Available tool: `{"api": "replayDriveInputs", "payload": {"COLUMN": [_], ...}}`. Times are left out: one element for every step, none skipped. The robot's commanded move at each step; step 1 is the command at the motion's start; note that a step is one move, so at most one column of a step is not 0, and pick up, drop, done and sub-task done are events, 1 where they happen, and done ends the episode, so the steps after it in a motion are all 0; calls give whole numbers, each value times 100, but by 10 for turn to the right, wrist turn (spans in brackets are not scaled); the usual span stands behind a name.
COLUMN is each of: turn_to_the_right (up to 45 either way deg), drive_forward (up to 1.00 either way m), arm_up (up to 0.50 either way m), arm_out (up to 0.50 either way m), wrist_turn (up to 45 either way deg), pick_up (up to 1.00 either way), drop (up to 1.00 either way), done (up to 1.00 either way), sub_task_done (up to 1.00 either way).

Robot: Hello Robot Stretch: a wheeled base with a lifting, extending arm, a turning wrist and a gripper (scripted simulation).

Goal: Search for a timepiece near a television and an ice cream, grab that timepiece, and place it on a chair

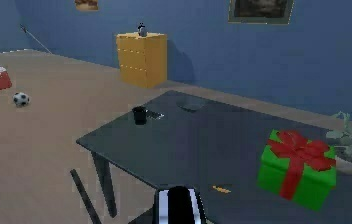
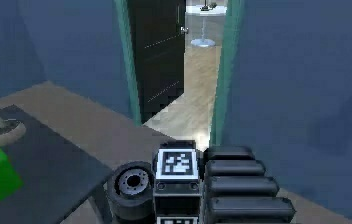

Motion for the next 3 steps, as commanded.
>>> {"api": "replayDriveInputs", "payload": {"turn_to_the_right": [300, -450, -450], "drive_forward": [0, 0, 0], "arm_up": [0, 0, 0], "arm_out": [0, 0, 0], "wrist_turn": [0, 0, 0], "pick_up": [0, 0, 0], "drop": [0, 0, 0], "done": [0, 0, 0], "sub_task_done": [0, 0, 0]}}
